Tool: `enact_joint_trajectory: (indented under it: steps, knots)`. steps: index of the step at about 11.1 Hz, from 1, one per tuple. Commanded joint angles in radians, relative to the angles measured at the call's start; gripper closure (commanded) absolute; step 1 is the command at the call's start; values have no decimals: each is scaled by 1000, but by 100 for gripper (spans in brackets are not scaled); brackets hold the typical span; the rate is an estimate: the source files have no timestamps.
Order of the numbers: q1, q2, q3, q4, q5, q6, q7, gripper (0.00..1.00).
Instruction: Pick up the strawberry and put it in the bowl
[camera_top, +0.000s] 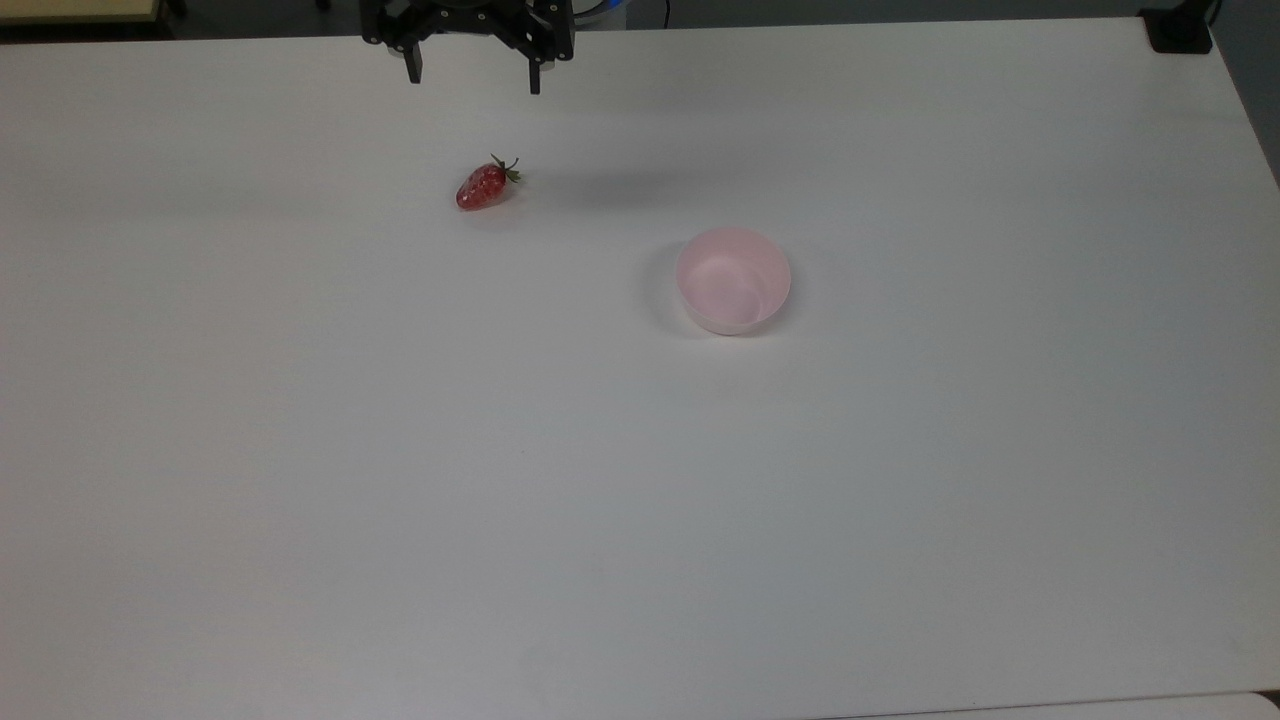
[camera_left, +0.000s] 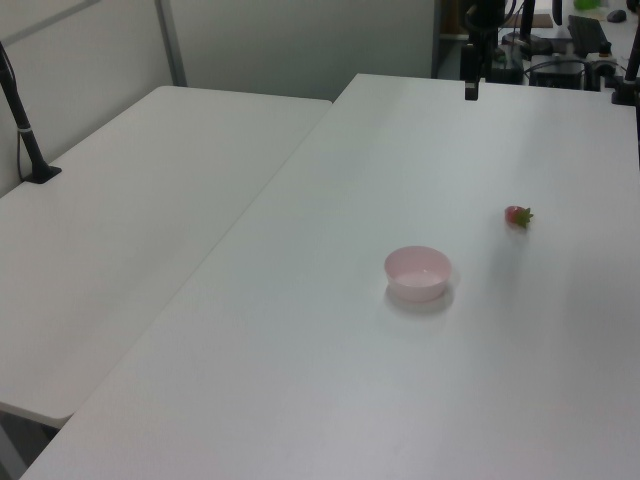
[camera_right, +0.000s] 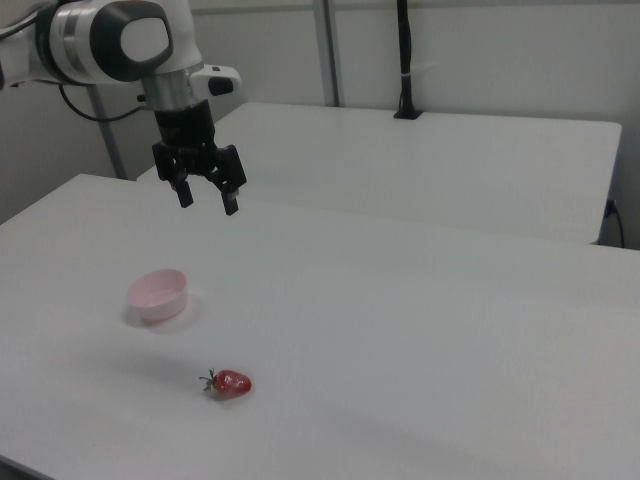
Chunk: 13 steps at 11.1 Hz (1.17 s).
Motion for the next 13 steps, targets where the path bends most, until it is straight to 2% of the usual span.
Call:
enact_joint_trajectory:
  steps: [1, 9, 10, 13]
  knots:
    - [2, -5, -13, 12, -2, 1, -13, 0]
    - [1, -1, -14, 21, 0, -23, -19, 0]
    - [2, 4, -13, 5, 0, -40, -54, 0]
    - [-22, 10, -13, -127, -11, 18, -189, 0]
